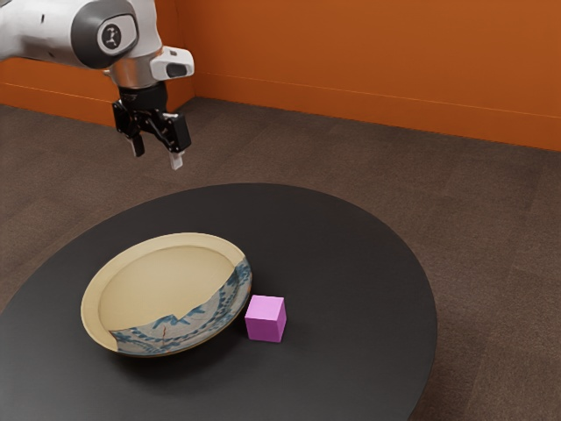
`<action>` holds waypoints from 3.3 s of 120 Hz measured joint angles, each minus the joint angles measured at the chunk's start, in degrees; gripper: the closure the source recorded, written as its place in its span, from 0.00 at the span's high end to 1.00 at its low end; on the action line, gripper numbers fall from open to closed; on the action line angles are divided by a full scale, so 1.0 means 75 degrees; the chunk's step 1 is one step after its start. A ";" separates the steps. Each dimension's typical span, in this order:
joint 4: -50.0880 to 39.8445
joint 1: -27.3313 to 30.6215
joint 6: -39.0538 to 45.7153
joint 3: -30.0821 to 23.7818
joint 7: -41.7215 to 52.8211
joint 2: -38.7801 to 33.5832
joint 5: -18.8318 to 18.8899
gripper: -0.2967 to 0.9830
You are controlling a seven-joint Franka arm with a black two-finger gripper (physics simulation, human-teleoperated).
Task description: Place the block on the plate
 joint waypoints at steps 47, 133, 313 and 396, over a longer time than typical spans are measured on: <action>-0.1300 0.0867 0.0841 -0.0874 0.0247 -0.0042 -0.0039 0.77; -0.2616 0.0272 0.3932 -0.3181 0.3668 0.1416 0.0476 0.77; -0.3113 0.0603 0.5288 -0.3244 0.5216 0.2210 0.1208 0.50; -0.4502 0.2357 0.4821 -0.2744 0.4935 0.0320 0.1029 0.61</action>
